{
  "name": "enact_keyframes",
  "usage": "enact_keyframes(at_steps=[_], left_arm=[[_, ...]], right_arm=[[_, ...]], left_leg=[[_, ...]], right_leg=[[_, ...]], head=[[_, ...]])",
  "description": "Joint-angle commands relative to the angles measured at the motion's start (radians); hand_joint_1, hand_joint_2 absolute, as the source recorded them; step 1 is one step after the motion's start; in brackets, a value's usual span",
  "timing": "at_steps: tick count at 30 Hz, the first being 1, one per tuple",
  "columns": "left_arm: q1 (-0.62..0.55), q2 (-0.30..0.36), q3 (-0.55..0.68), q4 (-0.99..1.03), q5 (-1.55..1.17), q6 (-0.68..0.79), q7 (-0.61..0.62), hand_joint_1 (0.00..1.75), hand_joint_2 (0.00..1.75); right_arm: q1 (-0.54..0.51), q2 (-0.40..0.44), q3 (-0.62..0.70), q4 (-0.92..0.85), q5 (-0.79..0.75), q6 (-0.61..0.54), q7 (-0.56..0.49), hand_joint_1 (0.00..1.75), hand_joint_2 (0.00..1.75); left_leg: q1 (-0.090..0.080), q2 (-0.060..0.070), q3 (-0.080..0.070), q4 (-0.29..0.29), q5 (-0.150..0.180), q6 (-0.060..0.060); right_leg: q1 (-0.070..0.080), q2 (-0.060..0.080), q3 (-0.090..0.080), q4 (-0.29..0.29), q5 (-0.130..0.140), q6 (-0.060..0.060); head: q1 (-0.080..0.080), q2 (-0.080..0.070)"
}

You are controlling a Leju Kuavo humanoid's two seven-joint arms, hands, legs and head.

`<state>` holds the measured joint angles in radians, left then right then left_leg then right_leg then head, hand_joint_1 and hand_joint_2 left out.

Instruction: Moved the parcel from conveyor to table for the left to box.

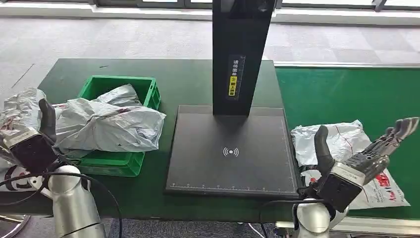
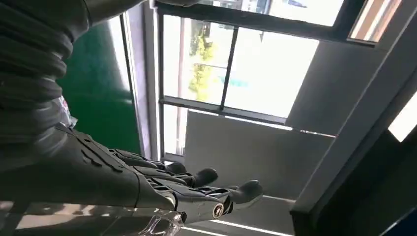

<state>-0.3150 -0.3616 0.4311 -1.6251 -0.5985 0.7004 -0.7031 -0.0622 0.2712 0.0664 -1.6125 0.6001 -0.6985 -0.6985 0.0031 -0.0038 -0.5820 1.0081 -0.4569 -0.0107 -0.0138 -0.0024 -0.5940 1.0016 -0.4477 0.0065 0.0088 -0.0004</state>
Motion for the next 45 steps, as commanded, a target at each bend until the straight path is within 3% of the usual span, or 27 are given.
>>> enact_keyframes(at_steps=[1,7,10,11,12,13,14,18,27,32,35,39,40,45], left_arm=[[0.032,0.013,-0.070,-0.070,0.028,-0.002,0.005,0.00,1.75],[0.051,0.013,-0.120,-0.097,0.073,-0.002,0.005,0.00,1.75],[0.117,0.071,-0.323,-0.085,0.273,-0.002,0.005,0.00,1.75],[0.142,0.139,-0.430,-0.093,0.419,-0.040,0.005,0.00,1.75],[0.156,0.162,-0.470,-0.122,0.485,-0.105,0.005,0.00,1.75],[0.216,0.165,-0.522,-0.213,0.639,-0.430,0.005,0.00,1.75],[0.253,0.139,-0.562,-0.246,0.612,-0.440,0.005,0.00,1.75],[0.249,0.180,-0.641,-0.238,0.653,-0.505,0.005,0.00,1.75],[0.211,0.225,-0.751,-0.220,0.598,-0.558,0.005,0.00,1.75],[0.204,0.219,-0.745,-0.161,0.508,-0.507,0.025,0.00,1.75],[0.196,0.213,-0.740,-0.142,0.502,-0.501,0.025,0.00,1.75],[0.195,0.208,-0.731,-0.131,0.487,-0.489,0.045,0.00,1.75],[0.193,0.211,-0.730,-0.122,0.483,-0.499,0.106,0.00,1.75],[0.192,0.210,-0.726,-0.115,0.483,-0.497,0.106,0.00,1.75]], right_arm=[[-0.094,0.015,-0.144,0.215,-0.008,0.000,0.000,0.00,1.75],[-0.109,0.018,-0.194,0.271,0.022,0.000,0.009,0.00,1.75],[-0.142,-0.007,-0.240,0.341,0.096,0.000,0.093,0.00,1.75],[-0.156,-0.019,-0.269,0.365,0.131,0.000,0.132,0.00,1.75],[-0.168,-0.030,-0.289,0.387,0.162,0.000,0.164,0.00,1.75],[-0.239,-0.082,-0.371,0.485,0.294,0.000,0.293,0.00,1.75],[-0.293,-0.140,-0.397,0.576,0.259,0.002,0.268,0.00,1.75],[-0.361,-0.177,-0.460,0.687,0.312,0.000,0.284,0.00,1.75],[-0.538,-0.242,-0.539,0.951,0.413,0.000,0.354,0.00,1.75],[-0.632,-0.285,-0.532,1.138,0.534,0.000,0.520,0.00,1.75],[-0.629,-0.291,-0.535,1.152,0.536,0.000,0.523,0.00,1.75],[-0.642,-0.309,-0.506,1.220,0.596,0.044,0.621,0.00,1.75],[-0.640,-0.314,-0.499,1.229,0.611,0.067,0.652,0.00,1.75],[-0.636,-0.315,-0.500,1.229,0.611,0.066,0.652,0.00,1.75]], left_leg=[[0.001,0.002,0.002,-0.001,0.000,0.000],[0.001,0.001,0.004,-0.003,0.001,0.000],[0.001,-0.001,0.003,-0.003,0.001,0.000],[0.001,-0.001,0.003,-0.002,0.001,0.000],[0.001,-0.002,0.004,-0.004,0.001,0.000],[0.001,-0.001,0.003,-0.003,0.001,0.000],[0.001,-0.001,0.003,-0.003,0.001,0.000],[0.001,0.002,0.002,-0.001,0.000,0.001],[0.000,0.000,0.001,-0.001,0.001,0.002],[-0.001,0.004,0.001,0.000,0.001,0.002],[-0.001,0.002,0.001,0.000,0.001,0.002],[-0.001,0.001,0.002,-0.001,0.001,0.002],[0.000,0.002,0.002,-0.002,0.001,0.002],[-0.001,0.000,0.001,0.000,0.001,0.002]], right_leg=[[0.002,0.001,0.002,-0.003,0.001,0.000],[0.001,0.001,0.004,-0.005,0.001,0.000],[0.001,-0.001,0.005,-0.004,0.001,0.000],[0.001,-0.001,0.004,-0.004,0.001,0.000],[0.001,-0.002,0.005,-0.005,0.001,0.000],[0.001,-0.001,0.004,-0.004,0.001,0.000],[0.001,-0.001,0.005,-0.005,0.001,0.000],[0.001,0.002,0.002,-0.004,0.002,0.001],[0.000,0.001,0.003,-0.005,0.003,0.003],[-0.001,0.004,0.002,-0.003,0.004,0.003],[-0.001,0.002,0.002,-0.003,0.003,0.002],[-0.001,0.002,0.003,-0.004,0.003,0.002],[0.000,0.002,0.003,-0.005,0.004,0.002],[-0.001,0.001,0.002,-0.003,0.003,0.002]], head=[[0.000,0.000],[0.000,0.000],[0.000,0.000],[0.000,0.000],[0.000,0.000],[0.000,0.000],[0.000,0.000],[0.000,0.000],[0.000,0.000],[0.000,0.000],[0.000,0.000],[0.000,0.000],[0.000,0.000],[0.000,0.000]])
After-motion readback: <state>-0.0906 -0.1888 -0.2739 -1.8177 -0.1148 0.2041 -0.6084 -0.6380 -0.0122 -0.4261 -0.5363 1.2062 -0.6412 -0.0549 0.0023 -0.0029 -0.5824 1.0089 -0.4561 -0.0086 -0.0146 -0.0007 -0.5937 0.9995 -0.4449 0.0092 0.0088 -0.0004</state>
